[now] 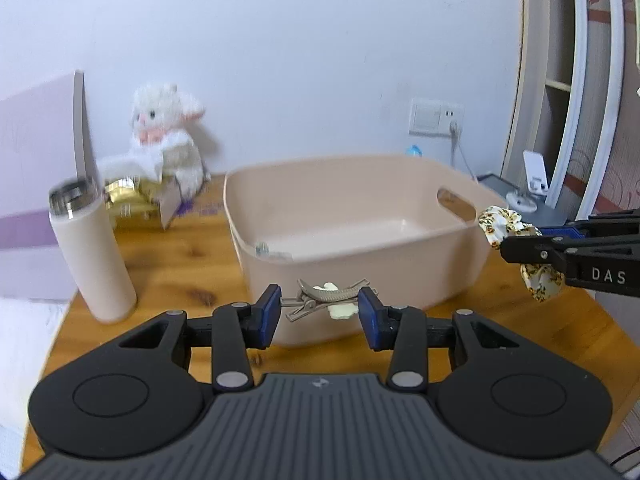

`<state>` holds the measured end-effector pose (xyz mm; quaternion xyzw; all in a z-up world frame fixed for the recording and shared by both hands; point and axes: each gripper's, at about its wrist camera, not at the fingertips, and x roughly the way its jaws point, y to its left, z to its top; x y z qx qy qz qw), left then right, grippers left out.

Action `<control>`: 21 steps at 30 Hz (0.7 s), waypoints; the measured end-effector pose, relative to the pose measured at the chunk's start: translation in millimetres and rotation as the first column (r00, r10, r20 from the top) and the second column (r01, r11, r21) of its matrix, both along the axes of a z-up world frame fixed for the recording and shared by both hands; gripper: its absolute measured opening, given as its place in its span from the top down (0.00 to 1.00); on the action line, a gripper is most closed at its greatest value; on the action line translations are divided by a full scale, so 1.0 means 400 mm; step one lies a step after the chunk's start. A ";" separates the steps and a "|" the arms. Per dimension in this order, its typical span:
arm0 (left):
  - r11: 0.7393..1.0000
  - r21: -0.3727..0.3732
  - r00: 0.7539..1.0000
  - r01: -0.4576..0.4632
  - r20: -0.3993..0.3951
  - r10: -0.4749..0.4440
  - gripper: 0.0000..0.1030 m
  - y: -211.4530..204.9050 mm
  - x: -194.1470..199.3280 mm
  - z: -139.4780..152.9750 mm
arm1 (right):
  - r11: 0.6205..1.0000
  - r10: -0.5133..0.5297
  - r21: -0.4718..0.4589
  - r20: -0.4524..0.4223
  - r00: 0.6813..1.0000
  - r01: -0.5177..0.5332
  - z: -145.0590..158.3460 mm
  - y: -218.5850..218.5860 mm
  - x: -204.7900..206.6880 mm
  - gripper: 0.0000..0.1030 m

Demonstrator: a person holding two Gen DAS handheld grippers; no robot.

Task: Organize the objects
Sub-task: 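Lift both items over the beige bin and open both tools to drop them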

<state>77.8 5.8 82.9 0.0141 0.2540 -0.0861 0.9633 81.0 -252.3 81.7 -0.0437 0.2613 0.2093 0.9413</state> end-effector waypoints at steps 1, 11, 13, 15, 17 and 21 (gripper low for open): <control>1.000 0.004 1.000 0.001 0.010 -0.001 0.57 -0.001 0.004 0.011 | 1.000 -0.001 0.009 0.011 1.000 0.001 0.011 0.000 0.006 0.83; 0.999 0.031 0.999 -0.010 0.051 0.008 0.57 -0.017 0.116 0.084 | 0.997 -0.032 0.077 0.068 0.997 0.027 0.073 0.023 0.105 0.83; 0.999 0.038 0.999 -0.015 0.044 0.013 0.57 -0.023 0.150 0.085 | 0.996 -0.041 0.083 0.068 0.997 0.035 0.073 0.029 0.127 0.83; 0.999 0.044 0.999 -0.022 0.031 0.020 0.57 -0.028 0.183 0.082 | 0.995 -0.050 0.090 0.067 0.997 0.044 0.070 0.035 0.150 0.83; 0.999 0.045 1.000 -0.026 0.007 0.025 0.57 -0.033 0.220 0.071 | 0.993 -0.065 0.098 0.062 0.996 0.059 0.065 0.039 0.178 0.83; 0.998 0.061 0.998 -0.032 -0.055 0.036 0.57 -0.050 0.292 0.037 | 0.990 -0.092 0.107 0.035 0.995 0.088 0.046 0.044 0.230 0.83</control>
